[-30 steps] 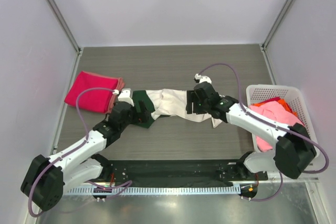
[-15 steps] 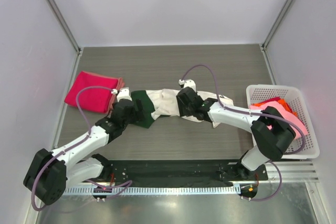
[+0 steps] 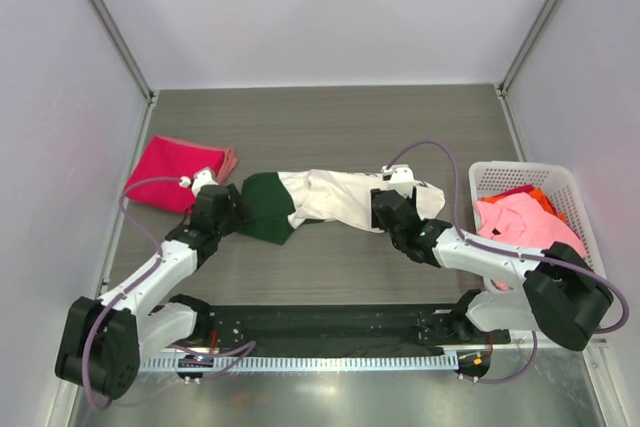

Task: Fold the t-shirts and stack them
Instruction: Flatten the tshirt out

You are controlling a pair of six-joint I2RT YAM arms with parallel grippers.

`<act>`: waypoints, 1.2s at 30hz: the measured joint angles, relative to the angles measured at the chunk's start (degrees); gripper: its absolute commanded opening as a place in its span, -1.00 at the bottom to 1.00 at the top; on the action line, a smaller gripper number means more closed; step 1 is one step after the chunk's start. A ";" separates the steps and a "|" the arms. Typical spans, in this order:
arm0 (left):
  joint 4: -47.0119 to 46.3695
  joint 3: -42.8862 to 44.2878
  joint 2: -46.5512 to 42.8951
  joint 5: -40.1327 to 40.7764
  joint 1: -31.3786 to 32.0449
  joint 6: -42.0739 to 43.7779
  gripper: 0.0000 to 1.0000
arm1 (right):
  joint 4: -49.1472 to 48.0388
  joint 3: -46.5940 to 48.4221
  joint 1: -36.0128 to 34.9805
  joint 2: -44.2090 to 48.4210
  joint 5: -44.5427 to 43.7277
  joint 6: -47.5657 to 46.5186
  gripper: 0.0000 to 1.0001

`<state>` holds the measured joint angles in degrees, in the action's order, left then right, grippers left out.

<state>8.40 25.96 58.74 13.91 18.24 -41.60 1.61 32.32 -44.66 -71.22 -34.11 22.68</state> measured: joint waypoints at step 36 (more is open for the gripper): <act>10.67 -2.58 -4.76 1.01 -2.01 -12.26 0.12 | -2.73 -0.39 2.91 -1.22 -7.74 2.10 0.29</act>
<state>19.07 23.38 53.98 14.92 16.23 -53.87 -1.13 31.92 -41.76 -72.44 -41.85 24.77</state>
